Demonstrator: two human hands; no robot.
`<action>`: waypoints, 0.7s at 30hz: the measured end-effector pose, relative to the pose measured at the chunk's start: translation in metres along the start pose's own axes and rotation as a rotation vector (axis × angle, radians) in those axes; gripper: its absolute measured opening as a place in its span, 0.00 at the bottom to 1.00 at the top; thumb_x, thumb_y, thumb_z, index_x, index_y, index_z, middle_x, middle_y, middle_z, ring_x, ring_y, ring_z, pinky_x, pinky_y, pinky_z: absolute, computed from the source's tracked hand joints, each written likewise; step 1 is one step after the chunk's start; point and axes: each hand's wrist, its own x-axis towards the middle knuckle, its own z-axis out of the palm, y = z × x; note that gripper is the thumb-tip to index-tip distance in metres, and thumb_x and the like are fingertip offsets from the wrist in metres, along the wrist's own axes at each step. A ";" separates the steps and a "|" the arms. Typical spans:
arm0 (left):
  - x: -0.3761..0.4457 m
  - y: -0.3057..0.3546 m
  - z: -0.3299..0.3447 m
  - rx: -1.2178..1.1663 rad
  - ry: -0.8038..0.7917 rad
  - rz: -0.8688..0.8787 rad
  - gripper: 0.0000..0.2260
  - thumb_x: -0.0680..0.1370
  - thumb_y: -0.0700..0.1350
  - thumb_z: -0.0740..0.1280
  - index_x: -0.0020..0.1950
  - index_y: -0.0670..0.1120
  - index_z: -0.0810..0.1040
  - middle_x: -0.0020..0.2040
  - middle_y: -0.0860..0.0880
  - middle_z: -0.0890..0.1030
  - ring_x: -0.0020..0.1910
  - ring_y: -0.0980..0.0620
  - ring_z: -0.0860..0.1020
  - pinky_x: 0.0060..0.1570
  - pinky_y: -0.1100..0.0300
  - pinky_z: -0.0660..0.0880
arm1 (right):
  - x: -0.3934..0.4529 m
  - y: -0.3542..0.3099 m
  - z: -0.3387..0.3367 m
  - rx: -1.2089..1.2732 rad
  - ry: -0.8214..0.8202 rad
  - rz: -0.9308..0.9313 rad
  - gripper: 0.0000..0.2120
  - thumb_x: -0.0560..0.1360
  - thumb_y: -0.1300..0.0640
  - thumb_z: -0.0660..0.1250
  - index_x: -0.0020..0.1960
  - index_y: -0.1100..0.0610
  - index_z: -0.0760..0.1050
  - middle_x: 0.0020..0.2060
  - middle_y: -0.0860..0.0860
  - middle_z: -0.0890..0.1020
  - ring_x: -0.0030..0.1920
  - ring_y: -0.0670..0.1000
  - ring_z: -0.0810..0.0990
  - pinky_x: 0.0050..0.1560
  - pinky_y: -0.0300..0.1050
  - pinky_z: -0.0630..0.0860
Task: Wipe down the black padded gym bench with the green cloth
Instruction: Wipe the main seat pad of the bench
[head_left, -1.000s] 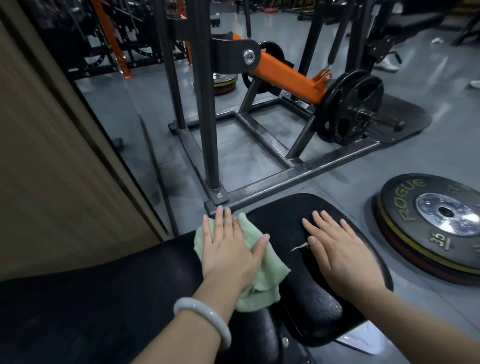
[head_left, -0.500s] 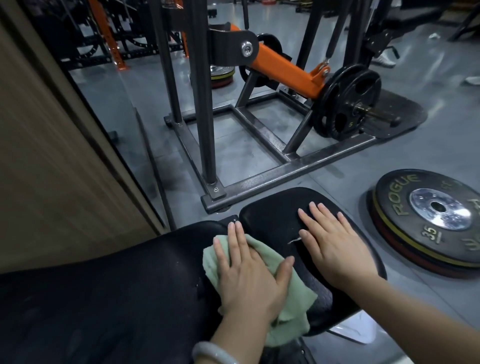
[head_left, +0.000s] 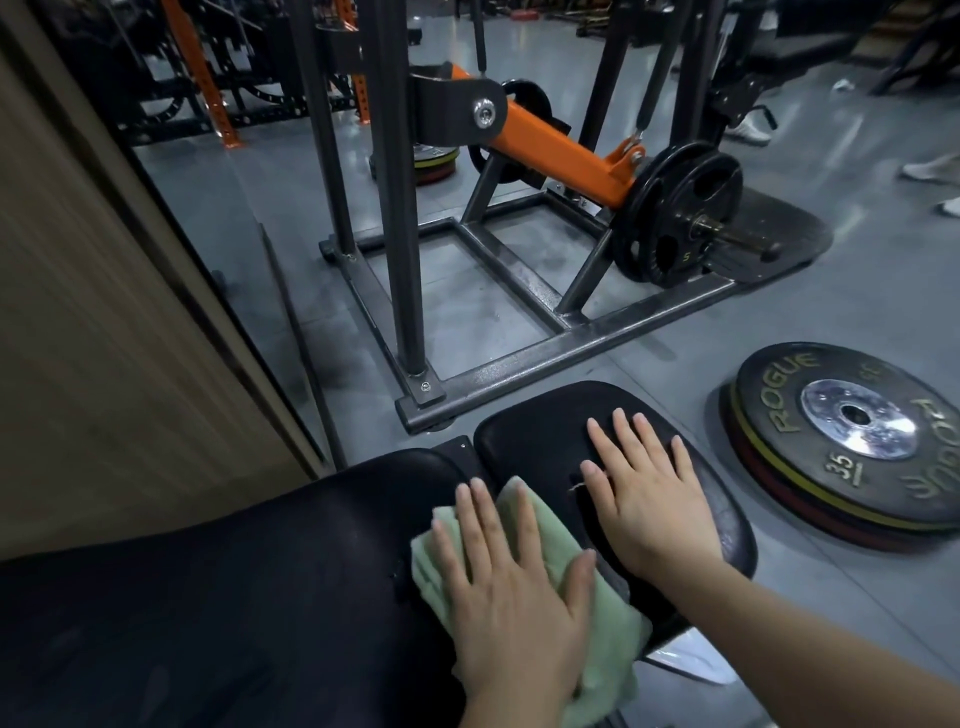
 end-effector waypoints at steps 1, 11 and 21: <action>-0.004 0.003 -0.001 0.002 0.010 0.010 0.34 0.77 0.65 0.50 0.72 0.40 0.68 0.71 0.33 0.66 0.72 0.36 0.63 0.70 0.35 0.52 | 0.000 0.000 -0.001 0.003 -0.003 0.000 0.40 0.67 0.38 0.23 0.78 0.44 0.41 0.78 0.46 0.43 0.77 0.48 0.37 0.74 0.51 0.36; 0.071 -0.013 -0.015 0.131 -0.146 -0.052 0.35 0.70 0.69 0.27 0.71 0.52 0.27 0.78 0.40 0.41 0.75 0.44 0.34 0.67 0.39 0.27 | 0.001 0.002 0.003 0.023 0.030 -0.008 0.39 0.68 0.39 0.23 0.78 0.44 0.41 0.78 0.46 0.43 0.77 0.47 0.38 0.74 0.51 0.36; 0.002 -0.031 -0.009 0.042 -0.090 -0.043 0.38 0.77 0.70 0.45 0.73 0.43 0.68 0.72 0.39 0.67 0.73 0.36 0.61 0.66 0.31 0.50 | -0.001 0.001 0.003 0.040 0.057 -0.004 0.38 0.71 0.38 0.27 0.78 0.45 0.48 0.78 0.47 0.49 0.78 0.49 0.43 0.74 0.52 0.39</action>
